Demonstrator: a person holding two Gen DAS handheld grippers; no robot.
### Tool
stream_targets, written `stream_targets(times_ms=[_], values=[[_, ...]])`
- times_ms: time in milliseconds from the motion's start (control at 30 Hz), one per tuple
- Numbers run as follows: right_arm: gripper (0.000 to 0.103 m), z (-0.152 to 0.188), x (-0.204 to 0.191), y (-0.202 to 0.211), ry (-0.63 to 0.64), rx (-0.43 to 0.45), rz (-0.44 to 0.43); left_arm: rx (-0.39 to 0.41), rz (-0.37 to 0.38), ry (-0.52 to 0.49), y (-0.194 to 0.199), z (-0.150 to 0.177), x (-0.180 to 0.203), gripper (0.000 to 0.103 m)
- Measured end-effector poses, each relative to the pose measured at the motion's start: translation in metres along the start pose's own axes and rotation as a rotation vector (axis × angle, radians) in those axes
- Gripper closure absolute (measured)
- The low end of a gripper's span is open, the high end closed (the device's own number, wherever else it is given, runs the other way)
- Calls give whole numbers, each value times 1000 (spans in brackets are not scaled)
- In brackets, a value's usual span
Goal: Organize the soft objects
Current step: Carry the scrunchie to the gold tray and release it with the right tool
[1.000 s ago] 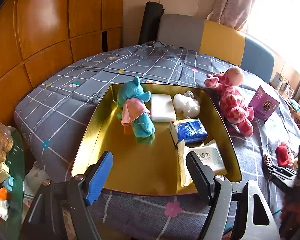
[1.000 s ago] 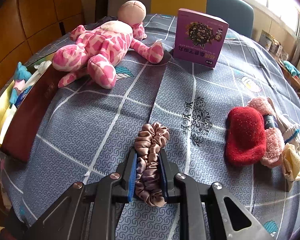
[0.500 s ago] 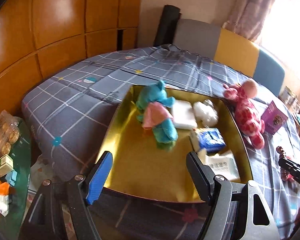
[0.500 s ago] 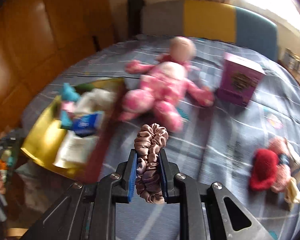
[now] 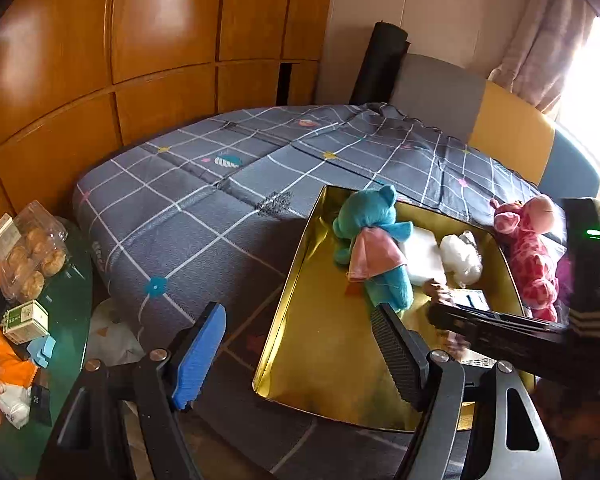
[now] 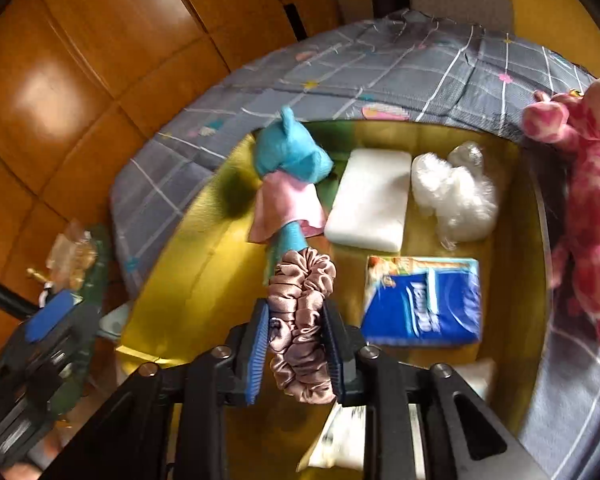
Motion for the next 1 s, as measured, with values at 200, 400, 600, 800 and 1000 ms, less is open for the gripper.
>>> stream_targets(times_ms=[200,400,600,800,1000], values=[[65,11,8,-2,-4,-6,23,-20,-1,-1,-7,4,0,27],[64,23,6,30,28,80,54,-18,10,-22,-4,6,8,27],[62,42,10,68,61,163,132,2,27,-45,5,6,16,27],[62,76,32,113,81,217,218,20,54,-75,14,8,29,27],[62,107,67,156,56,247,307,31,84,-123,23,13,47,27]])
Point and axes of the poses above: each gripper's, at about its wrist camera, not at the fingertips, and y roughly against the way its jaws point, x to its right, z to its underside, the point moved 3 cm from there along -y, roughly the way its jaws point, and after that the axes turned 8 degrees about -z, right-handed, at the moved point
